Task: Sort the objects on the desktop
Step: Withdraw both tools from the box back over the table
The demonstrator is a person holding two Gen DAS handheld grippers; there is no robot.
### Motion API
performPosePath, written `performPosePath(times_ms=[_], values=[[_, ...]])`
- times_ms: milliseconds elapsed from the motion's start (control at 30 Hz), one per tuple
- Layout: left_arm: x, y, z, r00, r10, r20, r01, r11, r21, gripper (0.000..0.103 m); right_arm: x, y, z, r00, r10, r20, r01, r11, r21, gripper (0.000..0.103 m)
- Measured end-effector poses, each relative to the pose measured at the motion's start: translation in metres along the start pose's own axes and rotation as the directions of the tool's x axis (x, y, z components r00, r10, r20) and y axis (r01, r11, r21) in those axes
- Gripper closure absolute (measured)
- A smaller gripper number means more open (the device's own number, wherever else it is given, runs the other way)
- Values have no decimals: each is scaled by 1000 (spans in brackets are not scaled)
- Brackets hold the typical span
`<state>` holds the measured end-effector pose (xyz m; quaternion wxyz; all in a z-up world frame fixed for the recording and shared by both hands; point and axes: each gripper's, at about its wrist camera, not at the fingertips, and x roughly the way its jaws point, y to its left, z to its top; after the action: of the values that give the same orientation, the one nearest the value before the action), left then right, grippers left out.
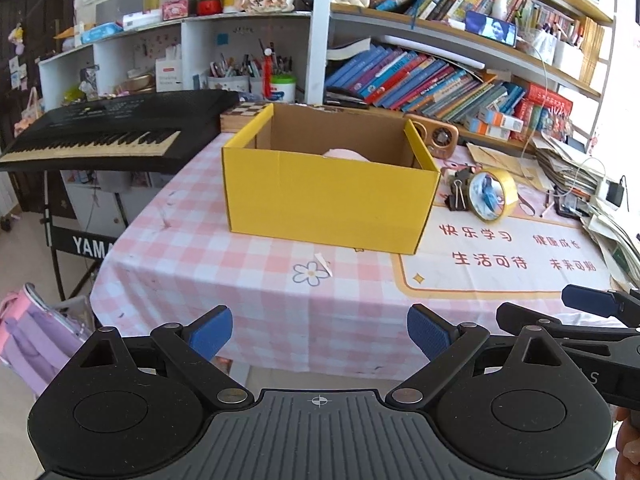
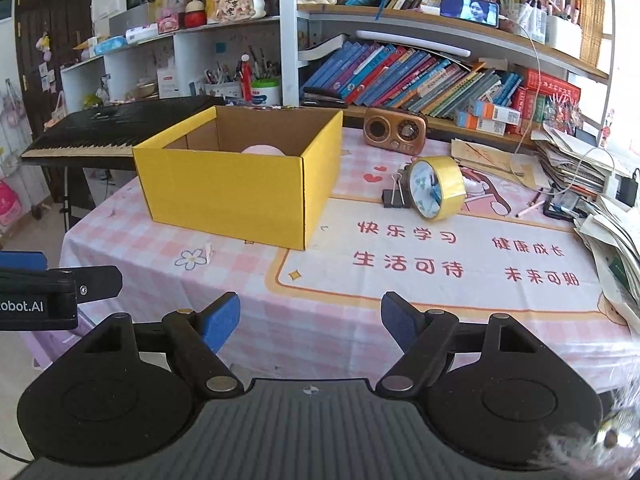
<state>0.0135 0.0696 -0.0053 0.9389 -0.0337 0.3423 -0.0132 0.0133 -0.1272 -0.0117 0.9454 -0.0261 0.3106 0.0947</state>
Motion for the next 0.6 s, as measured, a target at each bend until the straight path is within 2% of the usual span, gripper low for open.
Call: performPosePath(times_ms=[267, 600], values=[[9, -16, -6, 997, -61, -49, 63, 997, 52, 7, -9, -13, -10, 999, -44, -15, 45, 998, 43, 25], [19, -48, -8, 986, -143, -80, 152, 981, 121, 7, -20, -43, -26, 990, -135, -47, 140, 983, 122, 24]])
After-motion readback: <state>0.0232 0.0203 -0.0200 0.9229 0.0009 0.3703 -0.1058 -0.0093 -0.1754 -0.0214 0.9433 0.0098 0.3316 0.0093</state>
